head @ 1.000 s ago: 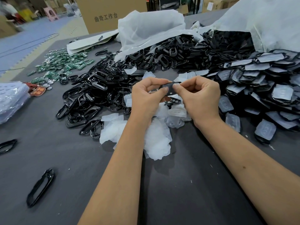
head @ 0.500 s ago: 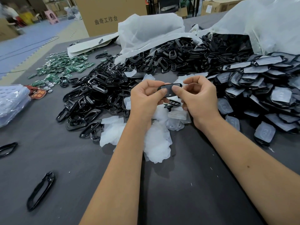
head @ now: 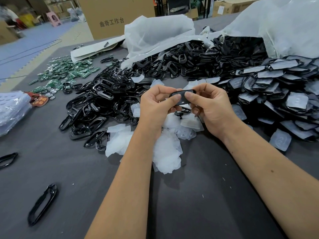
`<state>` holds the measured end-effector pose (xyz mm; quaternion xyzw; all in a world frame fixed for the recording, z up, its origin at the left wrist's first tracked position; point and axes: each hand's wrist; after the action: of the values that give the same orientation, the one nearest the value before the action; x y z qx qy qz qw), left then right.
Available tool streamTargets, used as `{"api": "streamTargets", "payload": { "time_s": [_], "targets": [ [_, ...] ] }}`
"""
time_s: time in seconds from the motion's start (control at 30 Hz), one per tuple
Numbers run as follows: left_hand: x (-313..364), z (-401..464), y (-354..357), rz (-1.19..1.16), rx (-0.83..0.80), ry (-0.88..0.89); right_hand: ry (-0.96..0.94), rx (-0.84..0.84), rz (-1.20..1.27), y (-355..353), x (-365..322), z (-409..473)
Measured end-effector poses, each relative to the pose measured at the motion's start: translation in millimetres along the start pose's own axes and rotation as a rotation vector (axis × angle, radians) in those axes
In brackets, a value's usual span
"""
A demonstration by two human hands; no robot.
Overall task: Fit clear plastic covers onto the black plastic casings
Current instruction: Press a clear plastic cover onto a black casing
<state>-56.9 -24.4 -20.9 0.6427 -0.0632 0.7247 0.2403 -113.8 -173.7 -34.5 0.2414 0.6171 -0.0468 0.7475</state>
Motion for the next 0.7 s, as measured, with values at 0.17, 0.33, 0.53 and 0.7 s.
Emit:
{"api": "streamTargets", "payload": {
  "time_s": [0.17, 0.33, 0.53, 0.7],
  "targets": [
    [-0.8, 0.2, 0.2, 0.004, -0.004, 0.016, -0.048, 0.001, -0.117, 3.0, 2.7, -1.5],
    [-1.9, 0.0, 1.2, 0.026, -0.012, 0.033, -0.066, 0.046, -0.154, 5.3, 2.8, -2.9],
    [-1.4, -0.2, 2.5, -0.002, -0.014, 0.017, -0.041, 0.075, -0.128, 8.9, 0.4, -5.1],
    [-2.2, 0.1, 2.2, -0.011, -0.004, 0.009, -0.029, 0.108, -0.119, 9.6, -0.7, -5.3]
  ]
}}
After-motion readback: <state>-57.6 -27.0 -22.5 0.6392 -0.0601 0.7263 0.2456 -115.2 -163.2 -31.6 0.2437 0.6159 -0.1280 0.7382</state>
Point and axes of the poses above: each hand's wrist, its own z-axis towards the middle knuckle, its own y-axis out of the palm, x = y × z, and after that the axes turned 2 degrees about -z, right-handed
